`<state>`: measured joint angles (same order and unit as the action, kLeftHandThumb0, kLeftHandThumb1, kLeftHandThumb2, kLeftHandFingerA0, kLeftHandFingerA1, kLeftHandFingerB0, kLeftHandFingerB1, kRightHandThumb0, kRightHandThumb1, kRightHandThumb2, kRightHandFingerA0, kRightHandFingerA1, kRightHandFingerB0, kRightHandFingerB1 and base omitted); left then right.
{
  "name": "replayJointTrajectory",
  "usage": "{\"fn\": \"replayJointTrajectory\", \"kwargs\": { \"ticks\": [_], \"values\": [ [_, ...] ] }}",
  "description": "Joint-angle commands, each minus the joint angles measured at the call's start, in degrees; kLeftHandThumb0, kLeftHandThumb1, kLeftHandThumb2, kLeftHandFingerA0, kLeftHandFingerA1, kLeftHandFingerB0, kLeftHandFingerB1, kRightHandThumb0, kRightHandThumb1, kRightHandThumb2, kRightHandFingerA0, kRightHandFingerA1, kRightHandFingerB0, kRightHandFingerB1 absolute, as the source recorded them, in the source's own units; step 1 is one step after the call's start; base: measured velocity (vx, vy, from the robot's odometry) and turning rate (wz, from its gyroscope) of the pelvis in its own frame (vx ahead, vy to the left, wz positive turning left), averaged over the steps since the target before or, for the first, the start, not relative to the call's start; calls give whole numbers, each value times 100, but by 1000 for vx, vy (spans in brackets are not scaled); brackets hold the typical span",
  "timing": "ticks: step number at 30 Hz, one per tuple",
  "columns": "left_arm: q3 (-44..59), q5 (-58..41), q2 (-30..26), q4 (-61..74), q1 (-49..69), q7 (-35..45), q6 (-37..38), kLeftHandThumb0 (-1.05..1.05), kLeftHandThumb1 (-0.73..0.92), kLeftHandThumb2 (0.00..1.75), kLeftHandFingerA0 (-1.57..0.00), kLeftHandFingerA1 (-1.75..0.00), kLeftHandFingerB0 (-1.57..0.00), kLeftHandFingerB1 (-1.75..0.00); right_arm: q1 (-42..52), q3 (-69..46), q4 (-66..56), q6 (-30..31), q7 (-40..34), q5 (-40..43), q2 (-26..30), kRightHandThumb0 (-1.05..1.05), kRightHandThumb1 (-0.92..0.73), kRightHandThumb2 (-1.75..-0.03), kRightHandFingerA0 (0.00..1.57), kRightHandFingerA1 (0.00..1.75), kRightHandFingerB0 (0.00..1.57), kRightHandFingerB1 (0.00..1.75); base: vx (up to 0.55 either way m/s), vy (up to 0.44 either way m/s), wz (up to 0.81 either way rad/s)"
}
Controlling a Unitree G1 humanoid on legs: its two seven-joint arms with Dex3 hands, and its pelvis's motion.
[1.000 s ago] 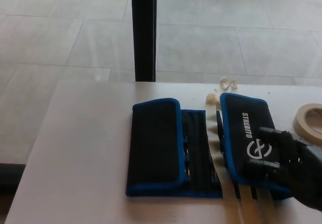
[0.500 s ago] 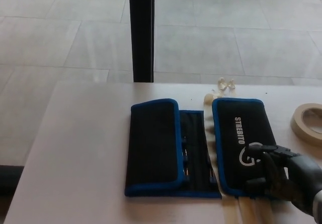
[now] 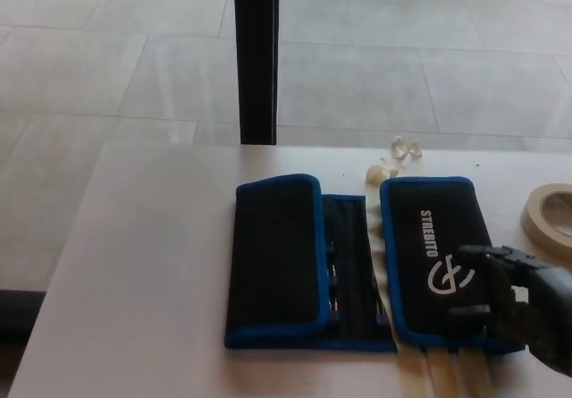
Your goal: The robot uses its right hand to lift an edge of the toolkit kept in middle of the desk and make one fold in it
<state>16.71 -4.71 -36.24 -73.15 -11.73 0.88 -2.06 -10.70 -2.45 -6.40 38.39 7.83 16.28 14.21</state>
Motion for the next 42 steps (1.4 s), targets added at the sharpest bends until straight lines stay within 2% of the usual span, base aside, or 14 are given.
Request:
{"fn": "replayJointTrajectory", "kwargs": {
  "ticks": [1,3,5,6,13,26,27,28,30,36,37,39,40,42],
  "values": [
    [14,34,-135,-42,7,47,-29,-72,87,65,-53,-67,-38,-50,-345,-1417,-793,2249,247,1967,-107,-58,-62,-95,49,60,32,52,0,0,0],
    [3,43,-132,-37,12,43,-32,-71,87,66,-52,-68,-38,-50,-461,-1762,-962,2562,199,2332,-115,-55,-79,-64,55,48,35,39,0,0,0],
    [26,23,-132,-53,26,46,-26,-71,86,65,-54,-67,-37,-49,-600,-2177,-1139,2866,69,2707,-114,-58,-64,-97,50,62,29,52,0,0,0],
    [0,51,-136,-58,20,35,-34,-72,86,65,-54,-67,-40,-50,-653,-2410,-1177,2939,73,2951,-28,-56,-80,-64,56,49,33,38,0,0,0],
    [23,30,-137,-64,46,48,-7,-72,86,66,-54,-69,-40,-50,-1090,-3988,-927,3203,-434,3893,496,-54,-86,-65,50,51,34,38,0,0,0],
    [141,-91,-101,-58,117,57,8,-71,86,66,-51,-67,-37,-50,-864,-6321,2952,-728,-1576,1788,1975,-73,-71,-62,84,72,53,69,0,0,0],
    [141,-91,-100,-60,119,59,12,-71,87,66,-52,-66,-36,-49,-856,-6411,3085,-834,-1599,1818,1985,-70,-58,-107,81,84,44,73,0,0,0],
    [124,-72,-93,-69,114,44,16,-71,86,66,-53,-66,-34,-49,-820,-6672,3484,-1113,-1736,1940,2025,-74,-77,-63,85,90,48,85,0,0,0],
    [133,-80,-81,-74,104,30,10,-71,86,66,-53,-70,-34,-50,-635,-6996,4151,-1503,-1746,2091,2114,-75,-82,-63,101,98,33,87,0,0,0],
    [127,-84,-28,-64,139,71,60,-72,87,65,-53,-69,-40,-55,-228,-7889,5010,-2452,-2054,2527,1819,-73,-90,-66,62,112,10,82,0,0,0],
    [121,-77,-31,-73,138,47,27,-72,87,65,-53,-67,-40,-53,-152,-7955,5091,-2515,-1973,2552,1719,-75,-71,-104,60,102,7,70,0,0,0],
    [134,-89,-11,-78,141,43,46,-72,87,65,-53,-67,-39,-51,-190,-7970,5367,-2629,-2048,2500,1793,-73,-92,-65,61,115,3,85,0,0,0],
    [133,-90,-5,-70,148,50,63,-73,88,66,-52,-68,-39,-53,-144,-8034,5689,-2773,-2063,2568,1842,-74,-67,-111,71,110,10,70,0,0,0],
    [137,-99,6,-54,155,59,64,-73,88,66,-52,-68,-38,-51,-23,-8135,6076,-2932,-1987,2645,1899,-75,-91,-65,53,120,0,91,0,0,0]
  ]
}}
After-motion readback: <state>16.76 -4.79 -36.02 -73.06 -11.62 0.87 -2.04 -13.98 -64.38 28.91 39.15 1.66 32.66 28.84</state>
